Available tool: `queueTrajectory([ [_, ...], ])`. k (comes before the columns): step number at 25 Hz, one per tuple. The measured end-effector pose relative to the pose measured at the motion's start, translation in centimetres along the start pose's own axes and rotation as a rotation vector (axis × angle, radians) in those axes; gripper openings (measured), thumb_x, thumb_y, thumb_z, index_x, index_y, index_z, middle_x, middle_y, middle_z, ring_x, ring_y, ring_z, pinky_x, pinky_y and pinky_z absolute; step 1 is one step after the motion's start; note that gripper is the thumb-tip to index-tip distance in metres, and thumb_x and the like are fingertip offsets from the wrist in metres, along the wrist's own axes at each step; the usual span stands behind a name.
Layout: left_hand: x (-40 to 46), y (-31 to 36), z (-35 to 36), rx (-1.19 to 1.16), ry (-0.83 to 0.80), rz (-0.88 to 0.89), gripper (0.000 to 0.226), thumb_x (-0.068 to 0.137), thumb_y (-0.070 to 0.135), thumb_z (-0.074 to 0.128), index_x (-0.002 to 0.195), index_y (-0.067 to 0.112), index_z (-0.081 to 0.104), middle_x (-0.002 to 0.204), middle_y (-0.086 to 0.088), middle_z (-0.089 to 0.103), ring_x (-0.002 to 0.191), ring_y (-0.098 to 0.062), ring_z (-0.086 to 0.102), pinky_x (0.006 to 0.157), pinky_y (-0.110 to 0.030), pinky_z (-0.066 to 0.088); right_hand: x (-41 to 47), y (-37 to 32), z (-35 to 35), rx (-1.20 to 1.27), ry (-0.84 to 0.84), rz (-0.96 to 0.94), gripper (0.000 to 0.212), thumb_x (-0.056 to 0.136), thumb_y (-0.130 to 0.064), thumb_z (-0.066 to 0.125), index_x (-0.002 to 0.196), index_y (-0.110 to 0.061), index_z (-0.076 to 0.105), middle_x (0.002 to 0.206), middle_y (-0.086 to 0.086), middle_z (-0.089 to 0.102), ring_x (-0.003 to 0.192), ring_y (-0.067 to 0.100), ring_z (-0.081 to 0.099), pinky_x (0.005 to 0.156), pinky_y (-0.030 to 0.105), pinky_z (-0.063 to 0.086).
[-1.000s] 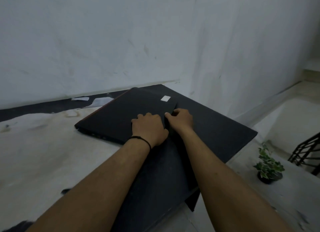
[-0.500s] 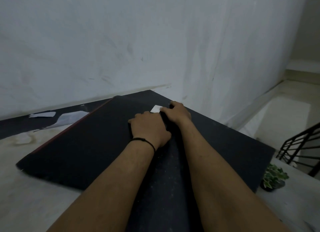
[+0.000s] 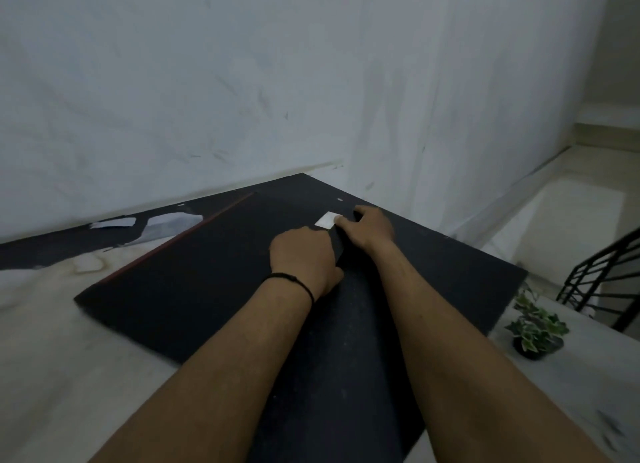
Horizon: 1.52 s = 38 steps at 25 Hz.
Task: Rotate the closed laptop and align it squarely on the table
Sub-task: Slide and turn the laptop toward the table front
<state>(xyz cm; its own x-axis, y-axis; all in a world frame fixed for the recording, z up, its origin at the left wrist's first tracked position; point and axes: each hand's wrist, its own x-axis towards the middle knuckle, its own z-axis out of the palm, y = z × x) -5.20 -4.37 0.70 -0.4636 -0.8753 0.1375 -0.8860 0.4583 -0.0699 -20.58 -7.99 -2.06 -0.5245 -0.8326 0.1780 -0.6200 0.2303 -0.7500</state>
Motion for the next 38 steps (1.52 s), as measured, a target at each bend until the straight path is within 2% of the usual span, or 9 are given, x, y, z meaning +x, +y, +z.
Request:
queueTrajectory([
  [5, -6.5, 0.6, 0.0, 0.024, 0.046, 0.038, 0.041, 0.094, 0.039, 0.056, 0.131, 0.023, 0.057, 0.122, -0.006, 0.063, 0.104, -0.025, 0.062, 0.068, -0.034, 0.04, -7.1, 1.8, -2.8, 0.019, 0.087, 0.05, 0.052, 0.082, -0.056, 0.068, 0.118, -0.019, 0.066, 0.127, 0.005, 0.067, 0.119, 0.03, 0.06, 0.087, 0.034, 0.044],
  [8, -10.3, 0.4, 0.8, 0.001, 0.043, 0.051, 0.058, 0.099, 0.038, 0.048, 0.153, 0.026, 0.032, 0.151, -0.011, 0.043, 0.127, -0.033, 0.049, 0.093, -0.042, 0.046, -11.3, 2.1, -3.9, -0.023, 0.128, 0.08, 0.067, 0.081, -0.061, 0.066, 0.13, -0.016, 0.061, 0.131, 0.005, 0.065, 0.121, 0.029, 0.06, 0.1, 0.039, 0.047],
  [11, -14.5, -0.6, 2.4, -0.006, 0.16, 0.043, 0.062, 0.101, 0.049, 0.039, 0.156, 0.026, 0.023, 0.158, -0.01, 0.034, 0.137, -0.034, 0.038, 0.113, -0.045, 0.034, -15.5, 2.5, -4.7, -0.003, 0.183, 0.071, 0.06, 0.077, -0.065, 0.065, 0.118, -0.021, 0.066, 0.117, 0.002, 0.071, 0.11, 0.028, 0.064, 0.098, 0.044, 0.05],
  [18, -16.7, -0.8, 2.7, -0.047, 0.224, -0.117, 0.068, 0.096, 0.066, 0.035, 0.152, 0.029, 0.032, 0.154, -0.008, 0.041, 0.138, -0.035, 0.037, 0.113, -0.051, 0.032, -17.7, 2.6, -5.6, 0.034, 0.16, 0.033, 0.041, 0.083, -0.042, 0.057, 0.121, -0.029, 0.062, 0.125, 0.001, 0.066, 0.119, 0.029, 0.056, 0.105, 0.04, 0.041],
  [23, -16.5, -0.7, 3.1, -0.027, 0.243, -0.125, 0.065, 0.097, 0.063, 0.035, 0.152, 0.028, 0.034, 0.152, -0.008, 0.044, 0.136, -0.037, 0.041, 0.11, -0.051, 0.036, -17.0, 2.9, -5.8, -0.128, 0.005, -0.031, 0.052, 0.081, -0.026, 0.06, 0.131, -0.039, 0.054, 0.135, 0.005, 0.056, 0.126, 0.03, 0.049, 0.109, 0.04, 0.033],
  [26, -16.6, -0.6, 3.0, -0.021, 0.248, -0.126, 0.065, 0.098, 0.063, 0.032, 0.152, 0.028, 0.033, 0.152, -0.008, 0.044, 0.136, -0.036, 0.041, 0.109, -0.051, 0.037, -17.2, 3.4, -6.1, -0.15, -0.019, -0.094, 0.057, 0.08, -0.023, 0.066, 0.132, -0.039, 0.053, 0.137, 0.005, 0.052, 0.123, 0.028, 0.051, 0.107, 0.038, 0.037],
  [30, -17.1, -0.6, 2.7, -0.014, 0.282, -0.135, 0.066, 0.098, 0.062, 0.028, 0.154, 0.027, 0.033, 0.155, -0.009, 0.042, 0.139, -0.037, 0.038, 0.113, -0.052, 0.033, -17.9, 3.6, -6.1, 0.034, 0.053, -0.163, 0.052, 0.076, -0.01, 0.073, 0.12, -0.036, 0.06, 0.125, 0.0, 0.051, 0.101, 0.016, 0.053, 0.086, 0.024, 0.04],
  [34, -17.3, -0.8, 2.5, -0.021, 0.301, -0.143, 0.065, 0.097, 0.06, 0.04, 0.151, 0.025, 0.037, 0.151, -0.01, 0.047, 0.133, -0.037, 0.044, 0.107, -0.052, 0.039, -18.2, 3.6, -5.7, 0.137, 0.153, -0.221, 0.048, 0.071, -0.005, 0.08, 0.11, -0.03, 0.067, 0.12, 0.0, 0.056, 0.103, 0.017, 0.06, 0.088, 0.028, 0.052],
  [38, -17.6, -0.9, 2.4, -0.024, 0.277, -0.171, 0.066, 0.095, 0.035, 0.058, 0.154, 0.025, 0.03, 0.15, -0.01, 0.044, 0.132, -0.035, 0.044, 0.106, -0.054, 0.04, -18.5, 3.6, -5.6, 0.234, 0.2, -0.247, 0.049, 0.068, 0.001, 0.079, 0.11, -0.024, 0.07, 0.119, 0.0, 0.06, 0.1, 0.013, 0.065, 0.087, 0.033, 0.058],
])
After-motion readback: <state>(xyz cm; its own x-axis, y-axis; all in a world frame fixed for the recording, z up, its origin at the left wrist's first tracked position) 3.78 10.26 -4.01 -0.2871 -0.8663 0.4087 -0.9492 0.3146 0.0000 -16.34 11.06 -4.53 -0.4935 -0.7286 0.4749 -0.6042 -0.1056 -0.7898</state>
